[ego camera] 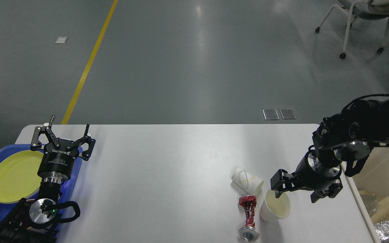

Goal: Tidy desktop
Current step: 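Move the right gripper down to the upright white paper cup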

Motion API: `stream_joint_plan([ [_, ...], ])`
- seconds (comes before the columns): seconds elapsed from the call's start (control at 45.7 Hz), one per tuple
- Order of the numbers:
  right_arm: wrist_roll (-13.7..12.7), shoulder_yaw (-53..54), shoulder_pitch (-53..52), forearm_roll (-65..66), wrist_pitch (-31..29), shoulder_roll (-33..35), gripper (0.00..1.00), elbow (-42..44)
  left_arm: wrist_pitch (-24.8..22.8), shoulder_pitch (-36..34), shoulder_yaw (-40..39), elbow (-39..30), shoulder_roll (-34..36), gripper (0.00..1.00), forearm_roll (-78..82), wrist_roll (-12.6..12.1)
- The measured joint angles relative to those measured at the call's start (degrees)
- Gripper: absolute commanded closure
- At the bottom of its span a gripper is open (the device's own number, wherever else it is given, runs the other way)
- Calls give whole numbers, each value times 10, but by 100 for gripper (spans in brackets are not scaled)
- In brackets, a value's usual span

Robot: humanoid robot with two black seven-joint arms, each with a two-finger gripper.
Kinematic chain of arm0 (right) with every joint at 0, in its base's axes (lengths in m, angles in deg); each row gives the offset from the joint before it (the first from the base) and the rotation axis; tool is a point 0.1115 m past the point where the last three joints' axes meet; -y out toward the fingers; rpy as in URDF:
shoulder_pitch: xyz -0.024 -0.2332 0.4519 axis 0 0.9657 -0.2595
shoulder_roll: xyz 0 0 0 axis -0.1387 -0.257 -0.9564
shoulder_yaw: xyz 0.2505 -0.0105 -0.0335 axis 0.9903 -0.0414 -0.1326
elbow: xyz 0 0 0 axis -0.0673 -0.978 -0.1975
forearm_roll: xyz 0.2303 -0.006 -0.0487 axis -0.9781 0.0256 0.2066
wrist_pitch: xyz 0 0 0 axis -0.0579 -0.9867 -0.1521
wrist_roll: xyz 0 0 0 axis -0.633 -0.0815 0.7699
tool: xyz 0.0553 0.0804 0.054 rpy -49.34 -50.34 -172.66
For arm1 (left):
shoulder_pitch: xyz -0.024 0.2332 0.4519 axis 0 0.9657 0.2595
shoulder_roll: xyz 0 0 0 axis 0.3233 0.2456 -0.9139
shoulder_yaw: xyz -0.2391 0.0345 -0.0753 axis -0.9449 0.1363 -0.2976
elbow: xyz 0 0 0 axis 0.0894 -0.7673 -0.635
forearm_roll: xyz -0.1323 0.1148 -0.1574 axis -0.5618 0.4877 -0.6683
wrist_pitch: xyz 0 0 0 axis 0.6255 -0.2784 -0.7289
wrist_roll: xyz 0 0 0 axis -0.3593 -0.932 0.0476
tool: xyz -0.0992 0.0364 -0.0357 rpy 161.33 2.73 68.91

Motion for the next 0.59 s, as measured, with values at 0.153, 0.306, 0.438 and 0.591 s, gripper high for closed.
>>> stream_joint_plan([
  [0.153, 0, 0, 59, -2, 84, -16, 2, 4, 0, 0, 0, 0, 0, 4, 0, 0],
  [0.306, 0, 1, 96, -2, 142, -20, 2, 8, 0, 0, 0, 0, 0, 4, 0, 0],
  [0.438, 1, 10, 117, -3, 163, -22, 3, 15, 0, 0, 0, 0, 0, 4, 0, 0],
  [0.591, 1, 26, 128, -4, 168, -23, 41, 24, 0, 0, 0, 0, 0, 4, 0, 0],
])
